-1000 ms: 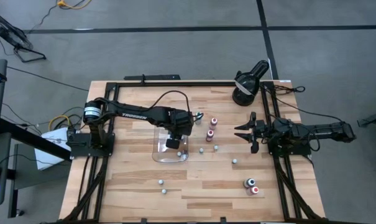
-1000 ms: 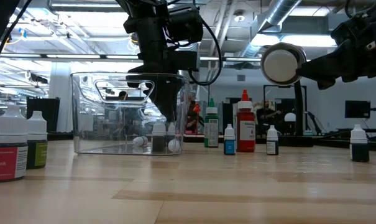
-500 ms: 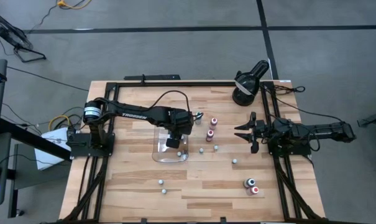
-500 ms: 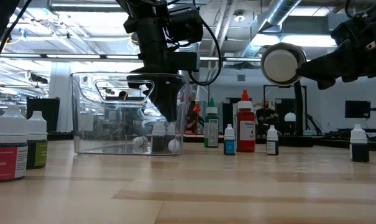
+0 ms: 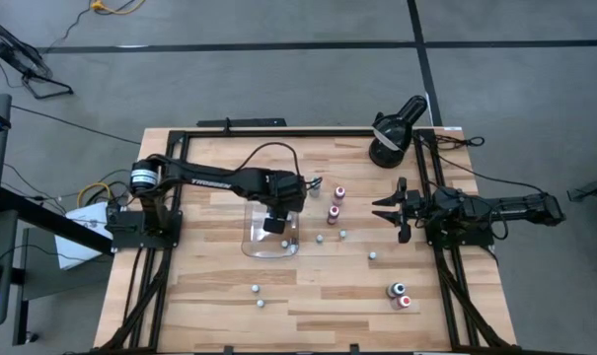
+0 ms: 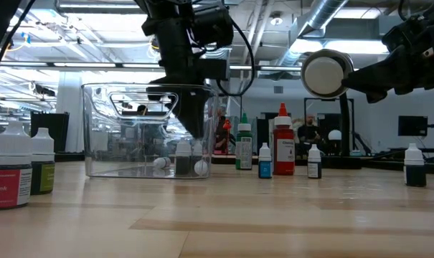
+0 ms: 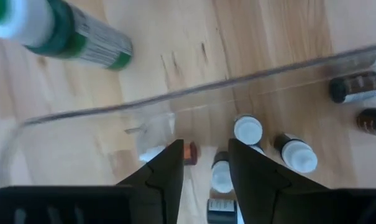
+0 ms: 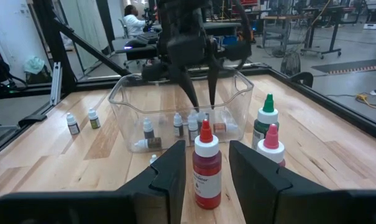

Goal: Pick & Place food coloring
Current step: Put the small green food coloring bottle into the transparent bin

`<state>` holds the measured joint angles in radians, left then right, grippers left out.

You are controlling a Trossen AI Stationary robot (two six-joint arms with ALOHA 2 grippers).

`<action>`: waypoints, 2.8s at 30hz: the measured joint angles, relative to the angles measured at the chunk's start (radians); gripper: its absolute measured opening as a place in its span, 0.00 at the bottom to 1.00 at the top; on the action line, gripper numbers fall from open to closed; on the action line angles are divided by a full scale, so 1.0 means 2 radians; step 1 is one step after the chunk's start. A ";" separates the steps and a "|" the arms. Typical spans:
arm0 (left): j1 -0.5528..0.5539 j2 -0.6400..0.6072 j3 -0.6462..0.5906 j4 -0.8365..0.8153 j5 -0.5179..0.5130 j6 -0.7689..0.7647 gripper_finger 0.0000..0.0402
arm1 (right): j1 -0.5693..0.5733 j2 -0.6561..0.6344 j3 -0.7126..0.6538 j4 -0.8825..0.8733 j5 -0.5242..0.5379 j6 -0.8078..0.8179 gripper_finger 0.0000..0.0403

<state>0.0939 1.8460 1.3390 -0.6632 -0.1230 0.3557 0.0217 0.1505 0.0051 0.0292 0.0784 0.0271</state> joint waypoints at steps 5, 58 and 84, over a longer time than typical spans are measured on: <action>-0.006 -0.032 0.000 -0.004 -0.009 0.001 0.29 | 0.000 0.000 0.000 0.000 0.000 0.000 0.28; -0.406 -0.103 -0.001 -0.131 0.036 0.155 0.29 | 0.000 0.000 0.000 0.000 0.000 0.000 0.28; -0.333 -0.018 -0.002 -0.096 0.034 0.126 0.29 | 0.000 0.000 0.000 -0.001 0.000 0.000 0.28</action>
<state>-0.5713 1.8094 1.3351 -0.8558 -0.0553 0.6075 0.0216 0.1505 0.0051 0.0272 0.0784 0.0269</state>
